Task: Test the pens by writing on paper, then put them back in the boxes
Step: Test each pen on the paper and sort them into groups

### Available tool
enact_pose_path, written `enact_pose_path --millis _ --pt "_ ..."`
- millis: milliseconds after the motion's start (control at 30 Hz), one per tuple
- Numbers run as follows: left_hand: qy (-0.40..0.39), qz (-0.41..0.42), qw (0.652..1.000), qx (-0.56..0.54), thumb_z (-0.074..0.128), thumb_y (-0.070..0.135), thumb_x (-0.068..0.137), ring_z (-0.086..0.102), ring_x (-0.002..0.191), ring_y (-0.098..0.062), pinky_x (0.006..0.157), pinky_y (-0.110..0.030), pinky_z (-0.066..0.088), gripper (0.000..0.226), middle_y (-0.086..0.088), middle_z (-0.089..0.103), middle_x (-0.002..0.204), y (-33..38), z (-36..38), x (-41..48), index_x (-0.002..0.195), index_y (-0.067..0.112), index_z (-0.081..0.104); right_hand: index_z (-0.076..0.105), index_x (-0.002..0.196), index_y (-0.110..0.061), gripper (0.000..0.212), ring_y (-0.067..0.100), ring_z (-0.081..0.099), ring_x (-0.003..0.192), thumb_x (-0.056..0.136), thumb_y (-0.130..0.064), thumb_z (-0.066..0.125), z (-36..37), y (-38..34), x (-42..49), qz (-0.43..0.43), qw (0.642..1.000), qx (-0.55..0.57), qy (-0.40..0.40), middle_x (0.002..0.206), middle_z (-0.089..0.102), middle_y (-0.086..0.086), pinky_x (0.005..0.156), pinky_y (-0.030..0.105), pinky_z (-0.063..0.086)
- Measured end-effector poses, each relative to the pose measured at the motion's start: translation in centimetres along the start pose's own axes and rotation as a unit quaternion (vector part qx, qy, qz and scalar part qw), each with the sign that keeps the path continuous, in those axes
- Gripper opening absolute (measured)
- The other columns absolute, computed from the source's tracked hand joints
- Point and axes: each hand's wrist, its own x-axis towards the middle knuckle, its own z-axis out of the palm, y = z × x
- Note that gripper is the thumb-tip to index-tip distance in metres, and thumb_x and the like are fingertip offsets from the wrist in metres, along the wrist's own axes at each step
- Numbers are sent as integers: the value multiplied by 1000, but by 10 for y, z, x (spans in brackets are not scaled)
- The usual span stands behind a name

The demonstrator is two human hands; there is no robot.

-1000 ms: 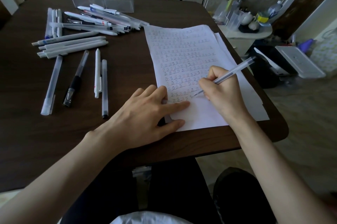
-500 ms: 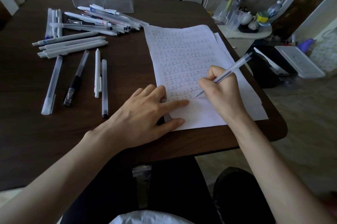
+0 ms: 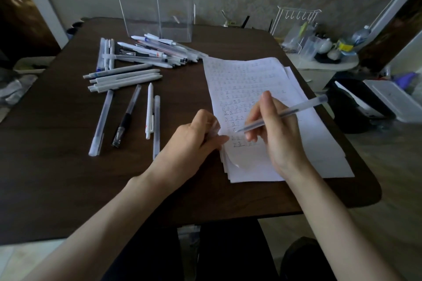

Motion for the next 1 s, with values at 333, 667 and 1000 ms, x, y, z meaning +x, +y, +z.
enact_pose_path --millis 333,667,1000 --pt "22 93 995 39 63 22 87 56 67 -7 57 -18 43 19 7 60 69 -1 -2 -1 79 6 58 47 63 -3 34 9 50 45 88 -24 56 8 4 0 -16 1000 5 -7 47 50 -4 47 17 41" --pt "29 123 990 55 57 28 87 50 60 -7 55 -18 39 24 6 56 66 -4 -1 0 78 6 63 47 61 -4 35 9 50 44 88 -24 59 11 4 -3 -12 1000 -2 -22 46 51 -5 47 18 41" --pt "82 155 980 91 44 34 92 50 56 -11 53 -26 42 36 4 52 67 -5 -8 -3 80 4 59 37 56 -8 40 5 37 37 92 -4 55 40 -7 0 19 999 12 33 40 37 -2 41 14 33"
